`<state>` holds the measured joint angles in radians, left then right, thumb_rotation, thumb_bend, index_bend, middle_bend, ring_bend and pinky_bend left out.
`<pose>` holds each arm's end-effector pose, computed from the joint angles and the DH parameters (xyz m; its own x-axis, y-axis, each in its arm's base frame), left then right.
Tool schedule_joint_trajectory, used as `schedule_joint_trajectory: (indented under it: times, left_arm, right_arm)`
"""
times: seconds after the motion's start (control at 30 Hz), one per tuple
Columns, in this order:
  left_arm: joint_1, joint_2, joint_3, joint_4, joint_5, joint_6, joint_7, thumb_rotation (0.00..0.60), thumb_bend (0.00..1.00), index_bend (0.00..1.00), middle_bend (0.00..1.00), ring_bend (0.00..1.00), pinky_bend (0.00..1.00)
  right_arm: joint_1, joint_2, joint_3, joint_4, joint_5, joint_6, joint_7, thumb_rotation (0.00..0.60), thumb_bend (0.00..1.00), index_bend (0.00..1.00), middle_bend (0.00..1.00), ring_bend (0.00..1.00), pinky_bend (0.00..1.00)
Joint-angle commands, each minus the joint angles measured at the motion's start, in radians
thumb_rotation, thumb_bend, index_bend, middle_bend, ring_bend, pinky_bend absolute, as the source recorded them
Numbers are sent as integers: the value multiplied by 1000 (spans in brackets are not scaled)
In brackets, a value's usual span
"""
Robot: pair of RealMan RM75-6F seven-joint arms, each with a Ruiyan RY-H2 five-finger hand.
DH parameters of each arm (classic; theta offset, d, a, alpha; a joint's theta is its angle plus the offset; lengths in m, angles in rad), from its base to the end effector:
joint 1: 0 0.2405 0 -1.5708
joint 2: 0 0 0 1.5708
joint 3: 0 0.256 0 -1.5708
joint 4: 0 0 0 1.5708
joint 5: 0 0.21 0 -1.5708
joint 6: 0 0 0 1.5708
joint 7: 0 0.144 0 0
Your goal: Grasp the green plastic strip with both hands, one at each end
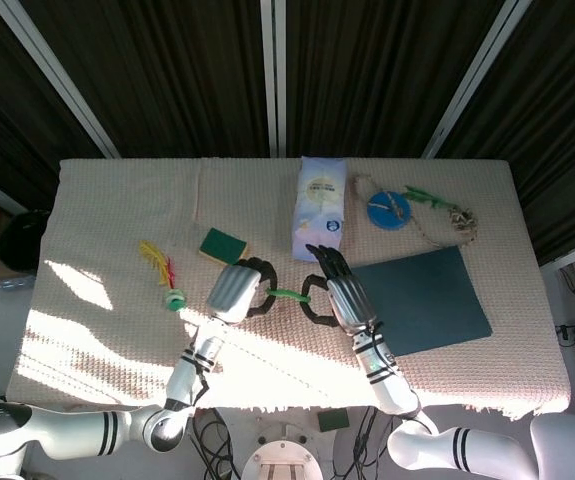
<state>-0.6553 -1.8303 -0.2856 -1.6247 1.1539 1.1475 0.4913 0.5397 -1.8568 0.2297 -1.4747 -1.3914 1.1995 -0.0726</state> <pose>-0.0628 0.2900 -0.0543 0.1599 0.2183 0.9627 0.9297 -0.3612 -0.0725 -0.1010 -0.2790 -0.0584 -0.0828 -0.2230 0.9713 -0.9273 -0.3399 -0.1571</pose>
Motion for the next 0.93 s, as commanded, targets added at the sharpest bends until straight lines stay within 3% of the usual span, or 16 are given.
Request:
schedule_joint_trajectory:
  times: [0.03, 0.23, 0.53, 0.93]
  left_arm:
    - [-3, 11, -4, -21, -1, 24, 16, 600, 370, 569, 430, 338, 392]
    - [13, 53, -2, -74, 22, 81, 36, 600, 370, 568, 459, 362, 403]
    - [103, 191, 4, -174, 29, 198, 17, 600, 371, 575, 475, 374, 407]
    - [152, 248, 25, -176, -1, 217, -45, 600, 371, 584, 486, 383, 409]
  right_arm:
    - [-5, 13, 2, -18, -6, 16, 0, 600, 379, 604, 34, 0, 0]
    - [-30, 53, 6, -64, -24, 74, 8, 600, 383, 617, 34, 0, 0]
    - [-106, 152, 26, -126, -22, 183, 68, 600, 384, 633, 35, 0, 0]
    - [-144, 203, 28, -143, -14, 218, 122, 600, 385, 643, 37, 0, 0]
